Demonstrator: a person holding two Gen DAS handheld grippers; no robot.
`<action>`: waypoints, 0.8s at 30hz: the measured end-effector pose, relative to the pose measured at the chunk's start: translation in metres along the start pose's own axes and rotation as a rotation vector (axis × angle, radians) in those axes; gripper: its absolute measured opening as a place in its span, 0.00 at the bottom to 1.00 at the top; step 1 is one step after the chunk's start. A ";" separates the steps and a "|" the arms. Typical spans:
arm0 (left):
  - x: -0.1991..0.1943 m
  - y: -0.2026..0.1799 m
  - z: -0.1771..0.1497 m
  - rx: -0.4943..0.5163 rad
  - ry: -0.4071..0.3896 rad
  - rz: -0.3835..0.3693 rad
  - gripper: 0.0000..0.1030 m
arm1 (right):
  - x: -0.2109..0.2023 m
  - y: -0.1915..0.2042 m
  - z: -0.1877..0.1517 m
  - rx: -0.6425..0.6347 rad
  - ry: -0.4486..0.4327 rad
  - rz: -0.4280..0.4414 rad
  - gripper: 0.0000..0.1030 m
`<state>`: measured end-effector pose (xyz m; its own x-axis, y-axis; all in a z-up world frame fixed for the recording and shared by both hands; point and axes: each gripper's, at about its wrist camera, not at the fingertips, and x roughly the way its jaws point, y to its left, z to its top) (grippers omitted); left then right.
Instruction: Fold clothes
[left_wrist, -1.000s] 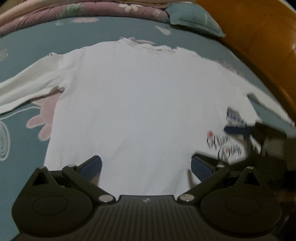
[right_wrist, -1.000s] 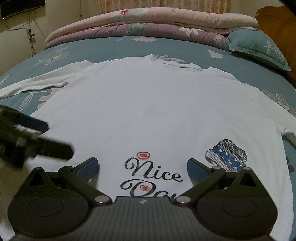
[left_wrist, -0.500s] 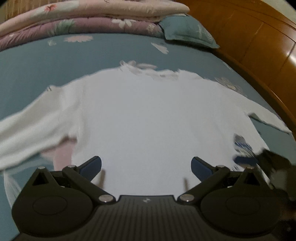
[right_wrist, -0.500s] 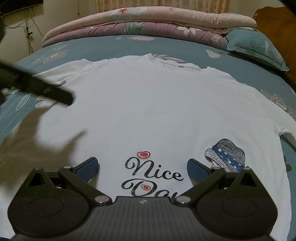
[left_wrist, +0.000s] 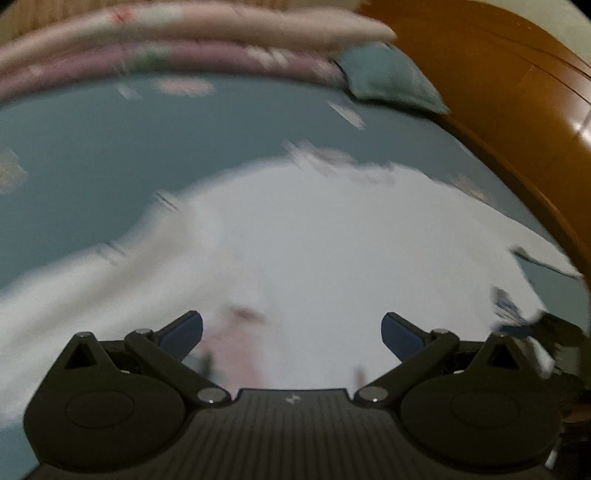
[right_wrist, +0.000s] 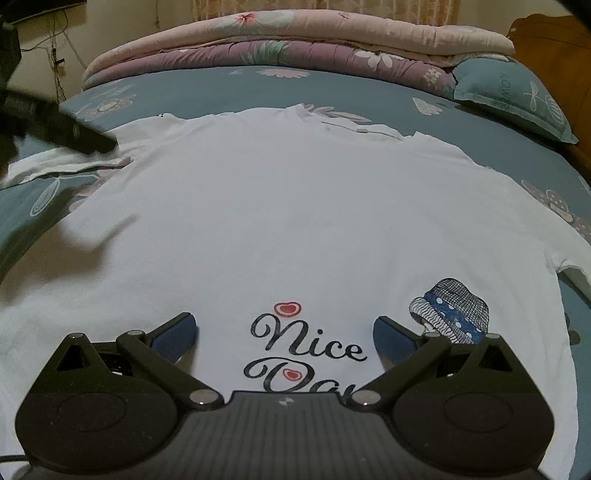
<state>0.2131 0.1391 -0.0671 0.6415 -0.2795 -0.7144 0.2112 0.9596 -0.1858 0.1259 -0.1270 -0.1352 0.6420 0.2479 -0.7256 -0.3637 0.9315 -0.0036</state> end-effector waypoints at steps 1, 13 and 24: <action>-0.005 0.010 0.005 0.003 -0.013 0.016 0.99 | 0.000 0.000 0.000 0.000 -0.002 0.001 1.00; 0.017 0.143 0.017 -0.041 0.029 0.169 0.58 | 0.004 0.000 0.001 0.005 -0.026 0.004 1.00; 0.025 0.120 0.008 0.162 0.128 0.167 0.14 | 0.005 0.001 0.001 0.007 -0.039 -0.001 1.00</action>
<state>0.2604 0.2474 -0.1018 0.5807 -0.1013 -0.8078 0.2320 0.9717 0.0449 0.1295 -0.1244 -0.1377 0.6680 0.2571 -0.6983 -0.3582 0.9336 0.0011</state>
